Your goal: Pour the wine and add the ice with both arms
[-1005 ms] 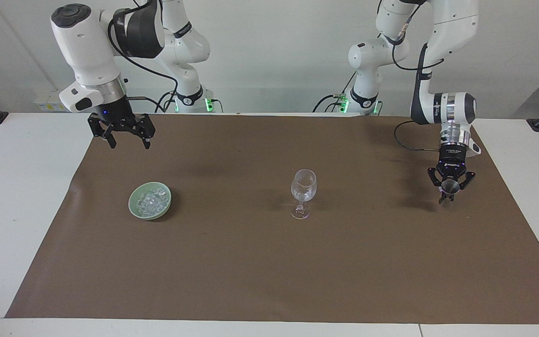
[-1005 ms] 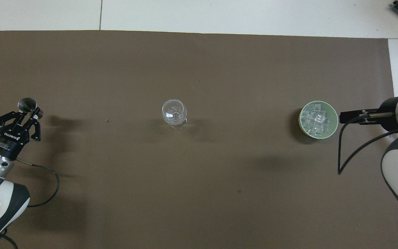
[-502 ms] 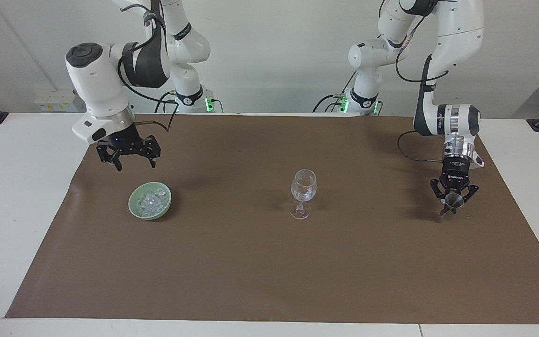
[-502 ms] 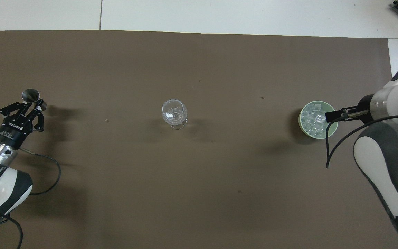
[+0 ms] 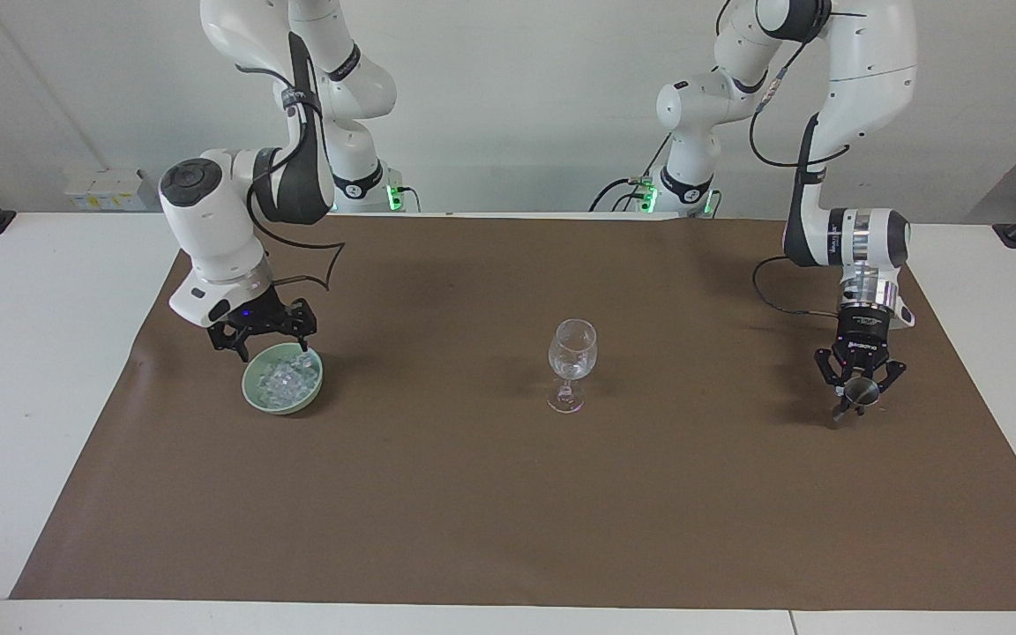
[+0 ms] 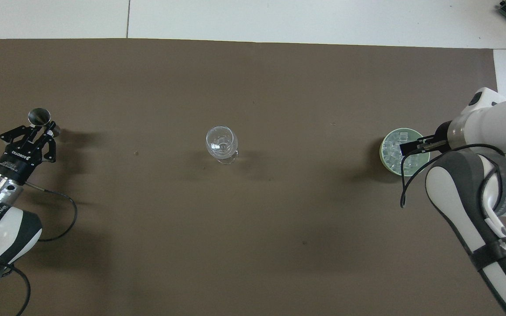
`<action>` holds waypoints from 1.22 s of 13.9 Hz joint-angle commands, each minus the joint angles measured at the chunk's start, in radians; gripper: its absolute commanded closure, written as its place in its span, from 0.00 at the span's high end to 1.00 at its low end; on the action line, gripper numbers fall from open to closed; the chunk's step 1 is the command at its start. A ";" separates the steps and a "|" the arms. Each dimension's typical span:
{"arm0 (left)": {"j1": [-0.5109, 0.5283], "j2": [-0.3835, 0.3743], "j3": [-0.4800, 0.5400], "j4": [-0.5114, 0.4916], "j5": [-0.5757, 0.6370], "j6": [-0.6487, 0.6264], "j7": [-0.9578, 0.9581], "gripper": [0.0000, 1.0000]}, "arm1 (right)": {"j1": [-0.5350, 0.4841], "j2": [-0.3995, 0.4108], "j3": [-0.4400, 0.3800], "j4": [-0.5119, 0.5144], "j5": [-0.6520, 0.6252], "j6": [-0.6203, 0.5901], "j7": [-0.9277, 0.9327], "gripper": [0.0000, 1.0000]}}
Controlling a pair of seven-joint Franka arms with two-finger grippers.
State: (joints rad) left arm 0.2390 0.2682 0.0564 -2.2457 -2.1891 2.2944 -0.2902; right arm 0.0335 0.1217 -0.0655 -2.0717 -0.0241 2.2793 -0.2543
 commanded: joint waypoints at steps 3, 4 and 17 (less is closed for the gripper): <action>0.011 0.054 -0.004 0.044 0.000 -0.001 -0.070 0.00 | -0.009 0.029 -0.003 -0.042 0.015 0.091 -0.042 0.94; 0.014 0.060 -0.006 0.046 -0.001 -0.006 -0.070 0.00 | -0.012 0.030 -0.007 -0.060 0.009 0.092 -0.055 0.91; 0.022 0.083 -0.004 0.054 -0.001 -0.044 -0.070 0.01 | -0.018 0.052 -0.020 -0.087 0.009 0.155 -0.053 0.47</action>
State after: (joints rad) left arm 0.2442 0.3330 0.0573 -2.2095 -2.1905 2.2781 -0.3485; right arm 0.0279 0.1763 -0.0900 -2.1395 -0.0243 2.4075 -0.2792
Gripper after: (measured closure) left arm 0.789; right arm 0.454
